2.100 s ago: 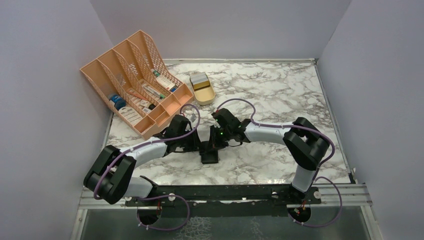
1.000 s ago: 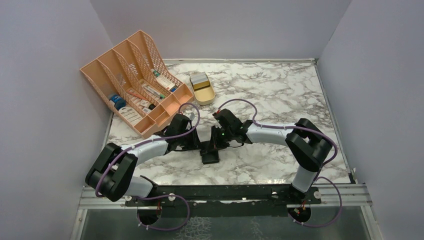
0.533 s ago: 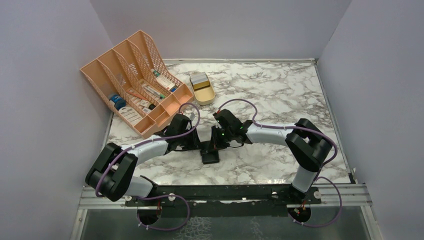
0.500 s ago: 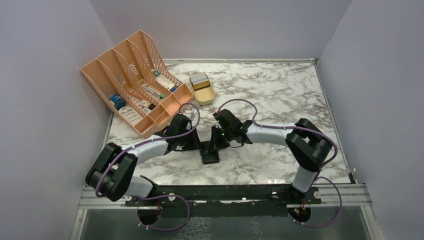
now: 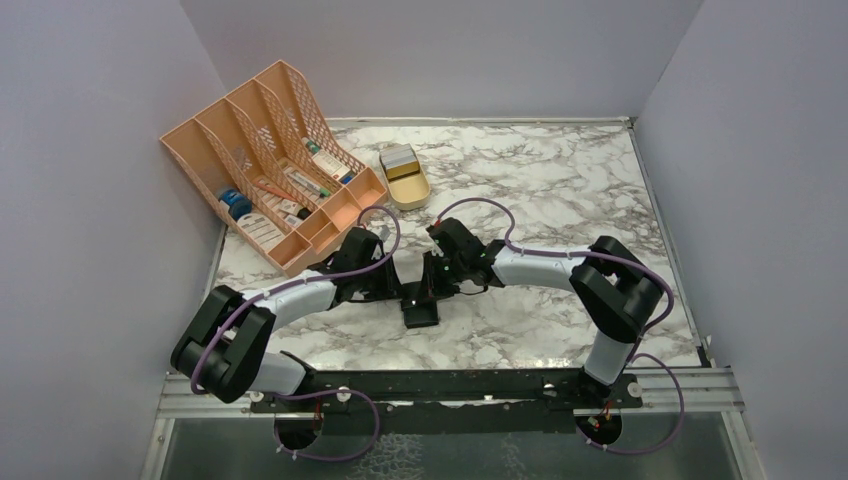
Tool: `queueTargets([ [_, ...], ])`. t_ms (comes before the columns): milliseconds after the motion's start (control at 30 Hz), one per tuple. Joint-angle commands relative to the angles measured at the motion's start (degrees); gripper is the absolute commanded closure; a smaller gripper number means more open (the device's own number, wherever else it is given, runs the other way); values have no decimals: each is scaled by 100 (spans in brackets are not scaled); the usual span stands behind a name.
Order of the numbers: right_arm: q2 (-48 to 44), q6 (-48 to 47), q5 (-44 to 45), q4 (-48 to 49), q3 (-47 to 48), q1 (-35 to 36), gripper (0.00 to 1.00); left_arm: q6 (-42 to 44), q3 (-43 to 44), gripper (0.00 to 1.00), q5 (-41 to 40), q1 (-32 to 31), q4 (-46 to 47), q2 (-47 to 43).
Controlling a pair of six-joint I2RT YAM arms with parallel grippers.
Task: Put the credit cards into the card holder
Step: Close the card holder at the center of the board.
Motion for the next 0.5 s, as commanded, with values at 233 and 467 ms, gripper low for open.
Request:
queueTargets([
  [233, 270, -89, 324, -210, -94, -17, 99, -64, 205, 79, -26, -4, -303, -587],
  [467, 320, -93, 339, -203, -119, -17, 99, -384, -106, 89, 350, -17, 38, -1014],
])
